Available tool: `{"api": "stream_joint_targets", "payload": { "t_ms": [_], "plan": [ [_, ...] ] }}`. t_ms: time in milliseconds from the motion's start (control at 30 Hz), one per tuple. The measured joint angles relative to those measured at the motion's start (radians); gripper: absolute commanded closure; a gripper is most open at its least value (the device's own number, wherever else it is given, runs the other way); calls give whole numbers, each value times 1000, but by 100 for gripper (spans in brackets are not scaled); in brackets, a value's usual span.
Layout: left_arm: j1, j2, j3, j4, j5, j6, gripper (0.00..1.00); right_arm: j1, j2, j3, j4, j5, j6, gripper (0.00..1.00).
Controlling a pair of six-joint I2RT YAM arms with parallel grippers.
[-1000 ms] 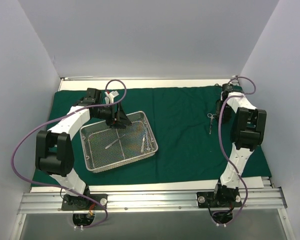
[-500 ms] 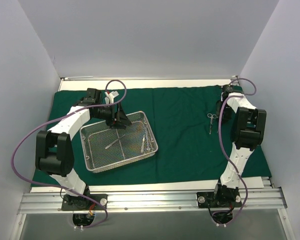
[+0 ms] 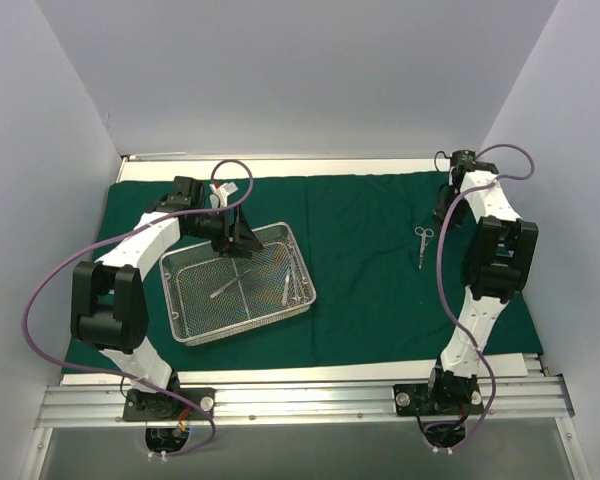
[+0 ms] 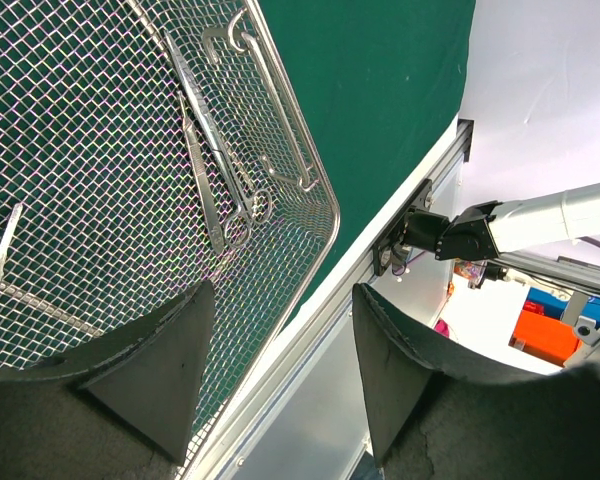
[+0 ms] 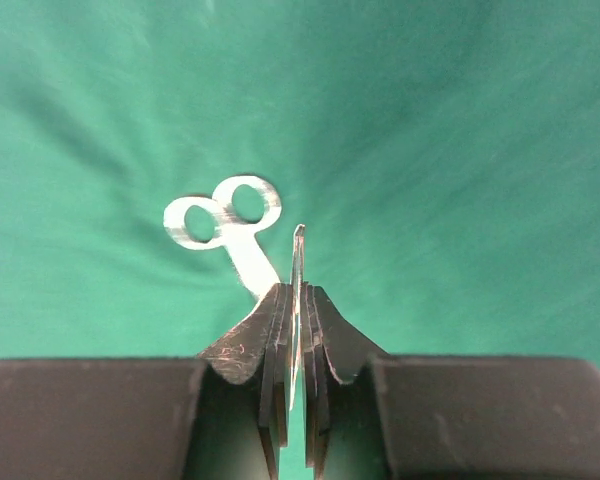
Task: Open and lay out the surgical kit
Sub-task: Pick up the medical item from the surgical kit, then place the medical item in the surgical kit.
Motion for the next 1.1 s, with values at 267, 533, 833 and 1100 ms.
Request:
{"api": "stream_joint_targets", "payload": {
  "t_ms": [267,533,833,1100],
  "plan": [
    [-1,-12,-3,1,-1,-8,34,-5,-104,-45,-39,-108,577,100],
    [-14,-41,-37,10,-1,-16,34,5,-160,-173,10,-168,1234,100],
    [-17,-46,-48,-7,-8,-13,34,156,-367,-409,66,-98,1480,100],
    [-14,-34,-22,-60,-18,6,35,98,-432,-430,43,-2,1514,100]
  ]
}}
